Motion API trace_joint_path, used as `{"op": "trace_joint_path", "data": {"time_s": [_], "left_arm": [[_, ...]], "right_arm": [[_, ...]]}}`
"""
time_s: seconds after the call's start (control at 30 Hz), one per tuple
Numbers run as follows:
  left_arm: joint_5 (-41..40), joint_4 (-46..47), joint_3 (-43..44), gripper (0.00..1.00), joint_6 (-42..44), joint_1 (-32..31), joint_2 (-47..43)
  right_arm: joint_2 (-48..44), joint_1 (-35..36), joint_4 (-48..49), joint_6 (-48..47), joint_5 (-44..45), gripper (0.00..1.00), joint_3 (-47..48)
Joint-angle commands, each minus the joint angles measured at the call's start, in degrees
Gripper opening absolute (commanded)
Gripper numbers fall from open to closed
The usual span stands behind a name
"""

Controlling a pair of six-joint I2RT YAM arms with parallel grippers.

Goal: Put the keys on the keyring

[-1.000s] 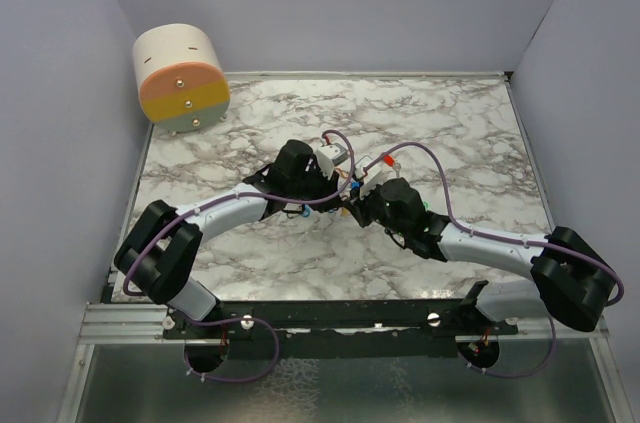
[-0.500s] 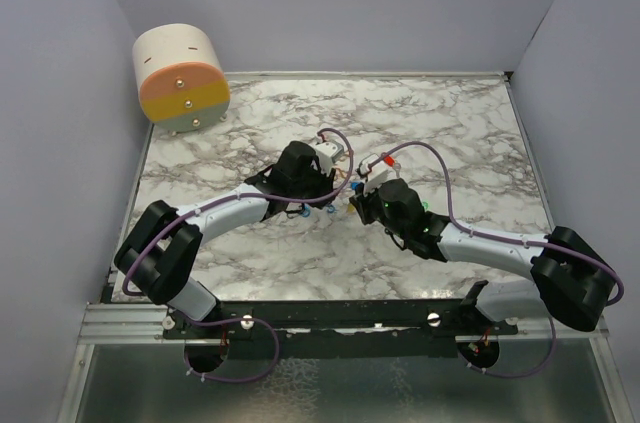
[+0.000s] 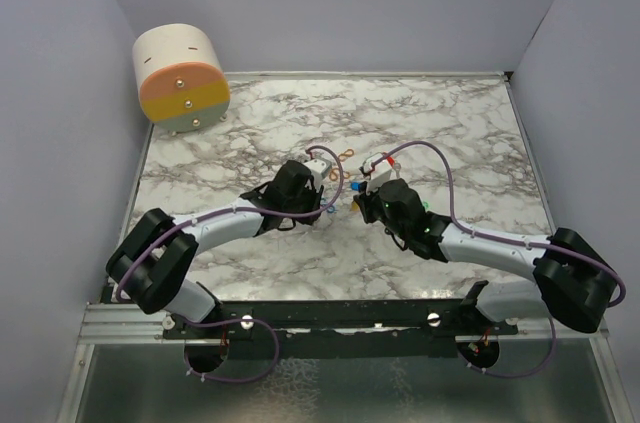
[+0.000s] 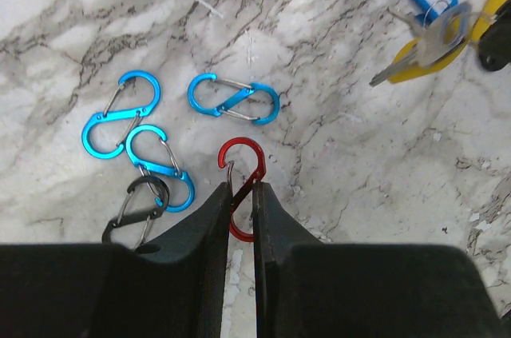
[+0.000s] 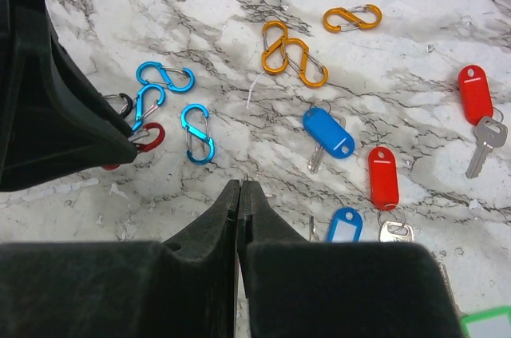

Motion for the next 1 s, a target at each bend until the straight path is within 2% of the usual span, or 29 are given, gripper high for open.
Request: {"op": "trace_joint_path", "data": {"time_s": [0.0,0.27,0.6,0.87,0.97], "left_arm": [[-5.8,0.9,-2.2,0.00,-3.1,-2.1,-2.3],[-15.0,1.3,-4.8,0.00,-7.5,-6.5,-2.0],[-20.5,2.4,-6.1,0.01,-11.1,-9.7,0.0],[-20.7,3.2,-6.7,0.15,-11.8,-10.2,1.3],[-20.8,3.6,-7.0,0.24,-12.1,-10.3,1.5]], "right_arm": [[-1.9,0.4,0.3,0.7,1.6,0.01,0.6],[-2.7,0.4,0.1,0.8,1.4,0.01,0.3],[-3.8,0.4,-0.3,0.8,1.1,0.01,-0.1],[-4.7,0.4,-0.4,0.9,1.2,0.01,-0.4],[-4.8,0.4,-0.5,1.0,1.2,0.01,-0.4]]}}
